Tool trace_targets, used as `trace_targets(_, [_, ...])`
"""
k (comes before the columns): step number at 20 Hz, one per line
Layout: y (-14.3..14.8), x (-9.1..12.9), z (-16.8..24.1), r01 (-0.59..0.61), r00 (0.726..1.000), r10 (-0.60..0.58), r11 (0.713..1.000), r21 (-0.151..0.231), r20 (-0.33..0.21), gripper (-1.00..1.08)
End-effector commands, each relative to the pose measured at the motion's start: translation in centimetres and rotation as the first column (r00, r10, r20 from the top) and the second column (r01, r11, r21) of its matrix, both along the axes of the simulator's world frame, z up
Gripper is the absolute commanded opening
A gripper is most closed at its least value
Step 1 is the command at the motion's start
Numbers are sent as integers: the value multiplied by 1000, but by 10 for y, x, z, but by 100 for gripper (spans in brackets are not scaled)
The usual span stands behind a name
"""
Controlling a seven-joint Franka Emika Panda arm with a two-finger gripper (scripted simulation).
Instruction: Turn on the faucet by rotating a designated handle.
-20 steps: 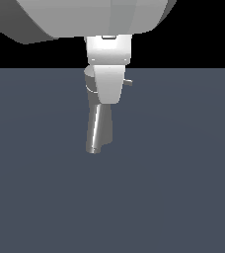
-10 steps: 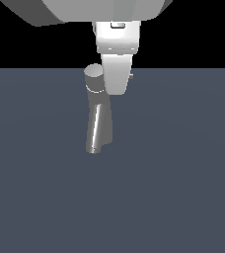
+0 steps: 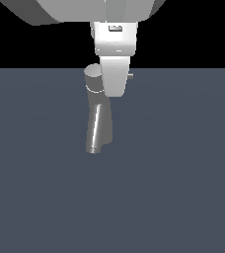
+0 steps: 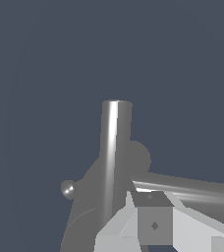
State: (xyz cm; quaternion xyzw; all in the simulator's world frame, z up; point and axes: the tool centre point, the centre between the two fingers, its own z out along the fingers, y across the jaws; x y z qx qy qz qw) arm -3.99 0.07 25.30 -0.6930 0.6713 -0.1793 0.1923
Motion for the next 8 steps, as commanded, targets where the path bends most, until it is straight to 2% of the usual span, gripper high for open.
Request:
trace_targets(1, [-31, 31, 25, 56, 997, -56, 998, -8, 62, -100])
trace_targets(8, [-41, 41, 33, 73, 995, -72, 997, -7, 62, -100])
